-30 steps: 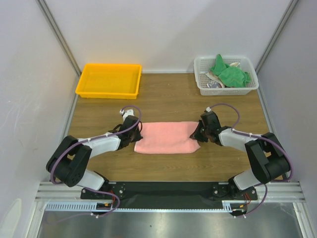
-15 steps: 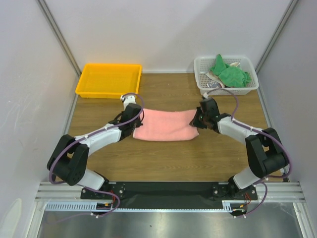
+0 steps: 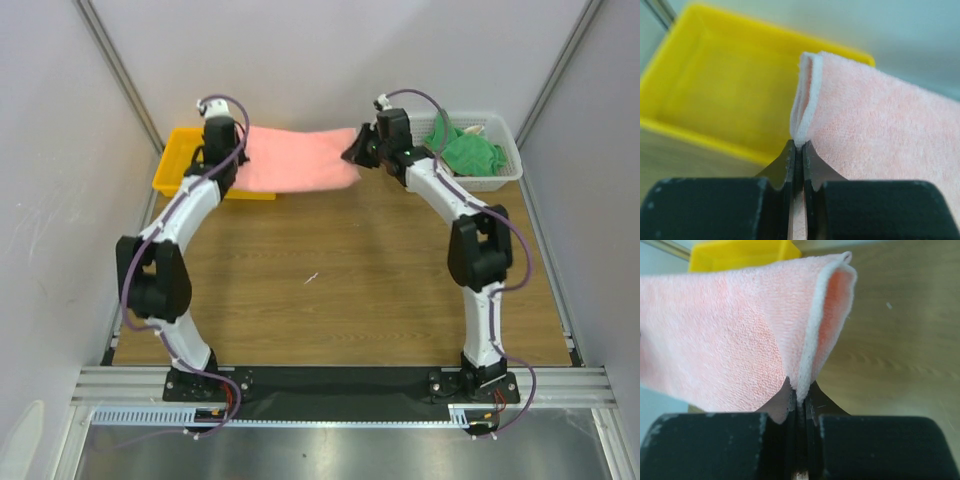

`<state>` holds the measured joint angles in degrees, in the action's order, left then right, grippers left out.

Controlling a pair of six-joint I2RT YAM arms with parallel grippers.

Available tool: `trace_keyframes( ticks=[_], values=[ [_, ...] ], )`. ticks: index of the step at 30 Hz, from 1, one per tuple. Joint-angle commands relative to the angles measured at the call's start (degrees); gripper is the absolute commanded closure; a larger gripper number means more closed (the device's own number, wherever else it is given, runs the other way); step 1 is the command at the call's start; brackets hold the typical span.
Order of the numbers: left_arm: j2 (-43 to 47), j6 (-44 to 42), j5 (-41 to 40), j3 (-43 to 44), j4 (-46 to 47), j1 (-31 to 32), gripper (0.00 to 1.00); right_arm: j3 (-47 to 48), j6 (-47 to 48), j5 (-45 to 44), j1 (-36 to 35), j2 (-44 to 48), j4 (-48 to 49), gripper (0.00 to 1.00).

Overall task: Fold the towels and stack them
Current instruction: Neatly place the folded towel into the bin

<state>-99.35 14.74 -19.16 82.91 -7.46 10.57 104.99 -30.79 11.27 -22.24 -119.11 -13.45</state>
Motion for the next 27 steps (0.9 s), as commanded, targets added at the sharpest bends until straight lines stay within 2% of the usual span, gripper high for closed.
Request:
trace_keyframes(
  ticks=[1,3,6,8,14,20,23,27],
  values=[
    [-8.6,-4.5,0.3,16.7,-6.3,-5.9,1.00,14.7,0.2,4.5,0.8,-8.7,-5.2,1.00],
    [-15.7,-4.0,1.3,27.2,-10.5,-7.7,1.00,22.6,-2.4,5.6,0.8,-14.7,-4.9,1.00],
    [-24.2,-1.8,4.4,36.9,-13.2,-11.9,1.00,28.2,-4.7,6.8,0.6,-20.3,-1.1,1.00],
    [-28.6,-1.9,4.9,39.0,-11.5,-13.6,1.00,29.3,-6.3,7.5,0.6,-23.3,3.8,1.00],
    [-36.6,-3.2,5.8,39.5,-4.8,-14.2,1.00,32.7,-8.2,6.5,0.4,-28.0,7.3,1.00],
    [-43.2,-2.5,10.1,45.9,-9.1,-14.4,1.00,33.4,-5.7,4.6,0.4,-28.5,5.0,1.00],
    [-42.1,-2.3,12.0,43.9,-10.9,-14.0,1.00,32.4,-4.4,3.7,0.5,-27.7,2.2,1.00],
    [-38.1,-2.3,13.5,35.1,-12.0,-12.5,0.99,26.9,-1.2,2.3,0.9,-24.2,0.3,1.00]
  ],
)
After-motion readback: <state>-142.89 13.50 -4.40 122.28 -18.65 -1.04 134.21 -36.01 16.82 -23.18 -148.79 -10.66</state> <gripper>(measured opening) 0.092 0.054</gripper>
